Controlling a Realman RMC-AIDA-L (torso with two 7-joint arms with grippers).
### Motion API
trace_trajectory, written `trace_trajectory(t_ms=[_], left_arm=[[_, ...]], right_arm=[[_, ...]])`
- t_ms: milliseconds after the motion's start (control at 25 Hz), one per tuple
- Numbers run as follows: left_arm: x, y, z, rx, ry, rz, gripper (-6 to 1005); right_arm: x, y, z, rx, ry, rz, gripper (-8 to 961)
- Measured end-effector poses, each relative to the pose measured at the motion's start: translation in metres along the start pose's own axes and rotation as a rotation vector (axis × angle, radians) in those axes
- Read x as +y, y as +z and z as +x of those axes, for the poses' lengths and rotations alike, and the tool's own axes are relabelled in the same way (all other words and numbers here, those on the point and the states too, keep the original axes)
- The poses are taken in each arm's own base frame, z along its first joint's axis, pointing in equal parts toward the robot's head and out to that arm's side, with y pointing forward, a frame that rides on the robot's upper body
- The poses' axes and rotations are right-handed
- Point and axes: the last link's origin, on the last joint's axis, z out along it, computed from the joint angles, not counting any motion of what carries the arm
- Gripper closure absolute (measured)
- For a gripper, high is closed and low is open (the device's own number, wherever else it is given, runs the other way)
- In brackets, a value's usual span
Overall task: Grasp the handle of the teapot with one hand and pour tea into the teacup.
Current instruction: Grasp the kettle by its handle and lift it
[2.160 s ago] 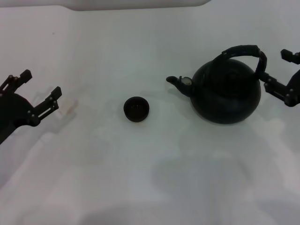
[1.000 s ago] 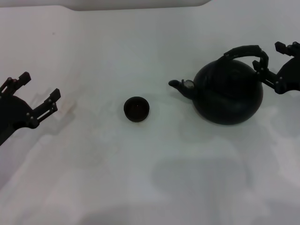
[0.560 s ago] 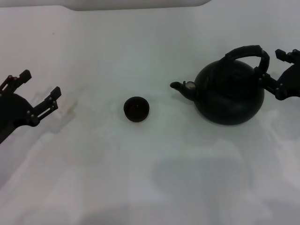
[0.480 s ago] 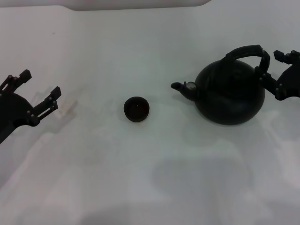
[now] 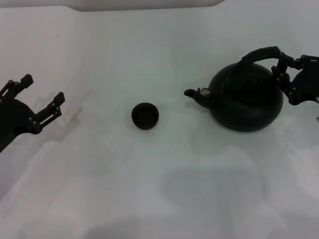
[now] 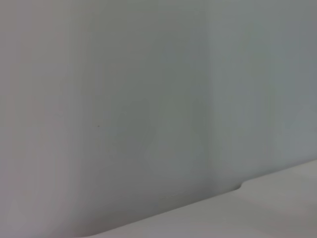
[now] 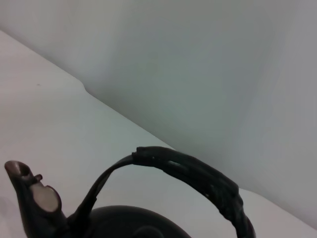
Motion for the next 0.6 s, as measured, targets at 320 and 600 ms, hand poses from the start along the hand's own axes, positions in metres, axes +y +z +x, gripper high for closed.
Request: trace_trajectory(t_ms=[320,600], left_arm=[[-0.0002,0.0003,0.0,-0.001,0.0,0.0,137],[0.0004,0.0003,-0.0003,-0.003,0.002,-0.003,137]], right_arm=[[0.0006,0.0019,-0.0016,-0.005,-0.002,0.002,691],[-0.0002,0.0021,-0.0005,0.002,-0.03,0.02,708]])
